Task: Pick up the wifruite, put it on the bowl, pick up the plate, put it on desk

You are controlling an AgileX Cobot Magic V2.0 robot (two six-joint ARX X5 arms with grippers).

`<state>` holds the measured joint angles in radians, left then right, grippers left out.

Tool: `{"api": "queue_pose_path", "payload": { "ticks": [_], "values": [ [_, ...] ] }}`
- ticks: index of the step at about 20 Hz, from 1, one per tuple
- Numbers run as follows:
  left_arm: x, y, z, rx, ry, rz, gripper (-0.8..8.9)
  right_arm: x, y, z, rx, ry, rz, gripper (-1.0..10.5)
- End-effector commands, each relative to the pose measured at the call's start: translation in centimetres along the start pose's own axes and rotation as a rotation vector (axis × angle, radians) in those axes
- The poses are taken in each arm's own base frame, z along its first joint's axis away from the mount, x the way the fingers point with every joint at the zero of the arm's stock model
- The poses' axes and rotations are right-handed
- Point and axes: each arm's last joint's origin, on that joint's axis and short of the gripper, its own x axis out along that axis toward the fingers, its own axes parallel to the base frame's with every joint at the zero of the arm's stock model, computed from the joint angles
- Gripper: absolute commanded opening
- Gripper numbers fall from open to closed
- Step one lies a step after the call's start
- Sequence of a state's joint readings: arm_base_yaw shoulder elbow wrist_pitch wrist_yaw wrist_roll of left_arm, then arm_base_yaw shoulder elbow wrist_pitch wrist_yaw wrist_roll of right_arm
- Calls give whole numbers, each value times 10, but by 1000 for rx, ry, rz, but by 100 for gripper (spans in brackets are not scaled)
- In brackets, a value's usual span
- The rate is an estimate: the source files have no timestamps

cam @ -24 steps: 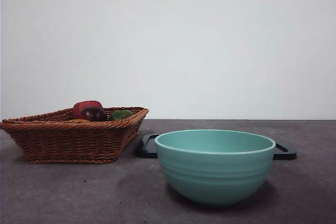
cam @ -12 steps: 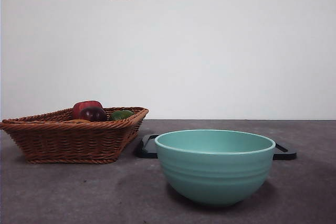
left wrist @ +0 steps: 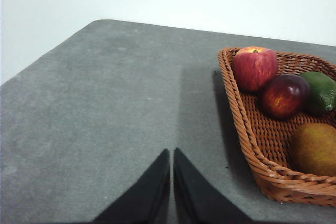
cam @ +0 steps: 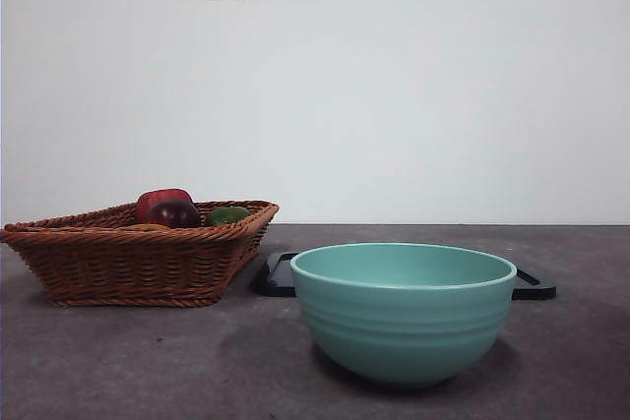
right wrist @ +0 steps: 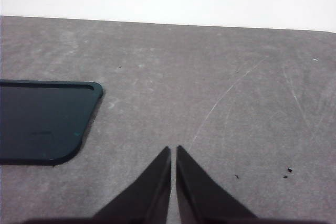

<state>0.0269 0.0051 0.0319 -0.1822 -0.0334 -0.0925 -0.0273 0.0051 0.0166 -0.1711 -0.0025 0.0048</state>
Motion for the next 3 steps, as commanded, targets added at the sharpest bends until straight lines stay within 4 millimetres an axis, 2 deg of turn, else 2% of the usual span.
{"api": "queue_pose_path", "payload": {
  "ticks": [1,3],
  "values": [
    [2,0,-7,-2,25,-1,10,1,0,-1,14,-3,-5,8],
    [2,0,-7,-2,25,-1,10,1,0,0,14,-12,-4,8]
  ]
}}
